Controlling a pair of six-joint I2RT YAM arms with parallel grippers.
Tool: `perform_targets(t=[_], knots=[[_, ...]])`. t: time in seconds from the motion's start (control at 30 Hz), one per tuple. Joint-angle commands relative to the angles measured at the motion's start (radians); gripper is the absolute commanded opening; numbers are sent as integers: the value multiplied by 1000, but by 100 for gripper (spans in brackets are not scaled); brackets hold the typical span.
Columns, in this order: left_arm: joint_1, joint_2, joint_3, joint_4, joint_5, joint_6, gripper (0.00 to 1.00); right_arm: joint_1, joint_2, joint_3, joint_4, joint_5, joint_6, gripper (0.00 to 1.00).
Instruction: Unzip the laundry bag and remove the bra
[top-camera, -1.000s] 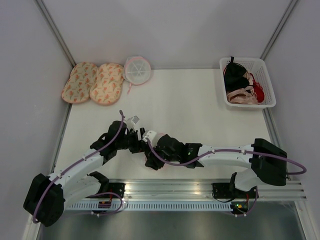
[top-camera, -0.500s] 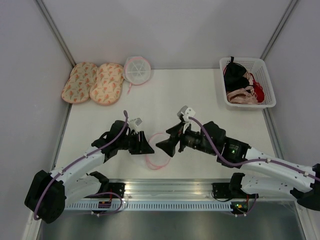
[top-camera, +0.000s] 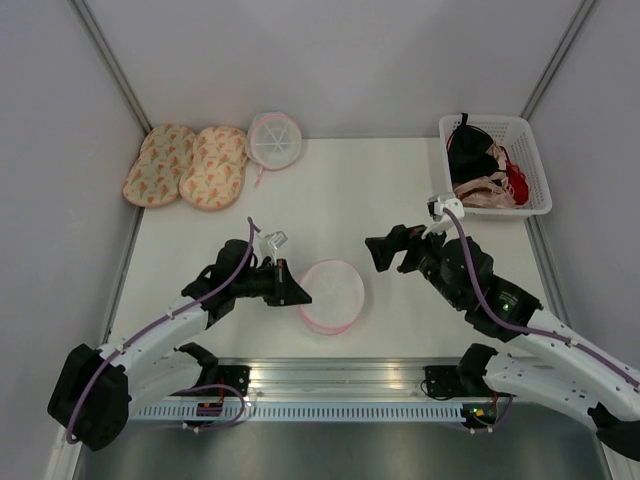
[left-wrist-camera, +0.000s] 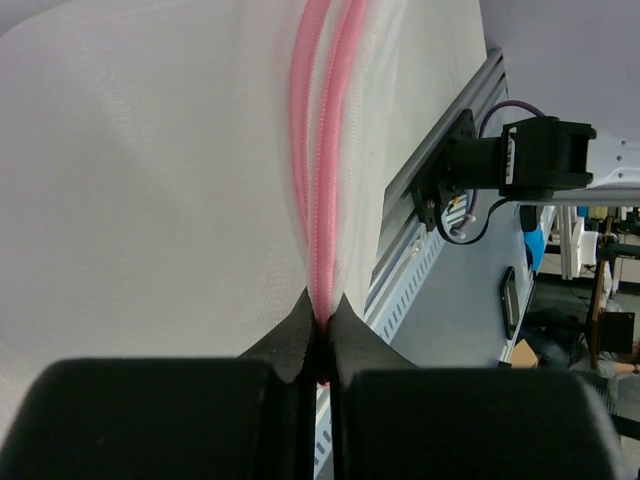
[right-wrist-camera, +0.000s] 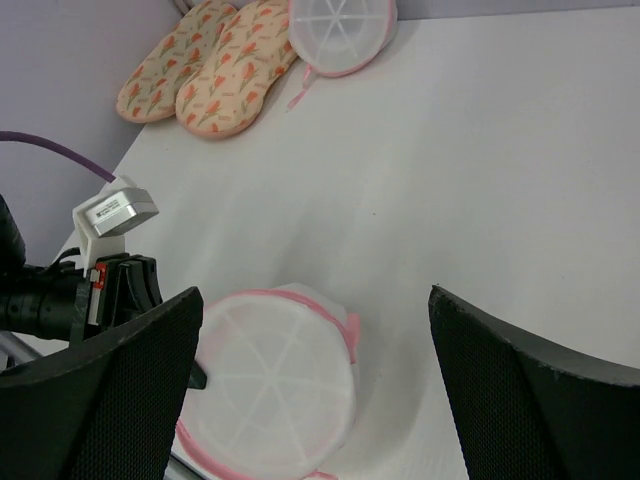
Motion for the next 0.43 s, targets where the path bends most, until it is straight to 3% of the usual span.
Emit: perform_targets(t=[0.0, 0.13, 0.4], knots=[[-3, -26, -30, 153, 66, -49, 2, -10, 31, 59, -45, -28, 20, 98], [-3, -47, -75, 245, 86, -92, 2, -8, 15, 39, -25, -83, 46, 98], [-5, -43, -79, 268, 102, -104, 2, -10, 15, 47, -33, -97, 85, 98]])
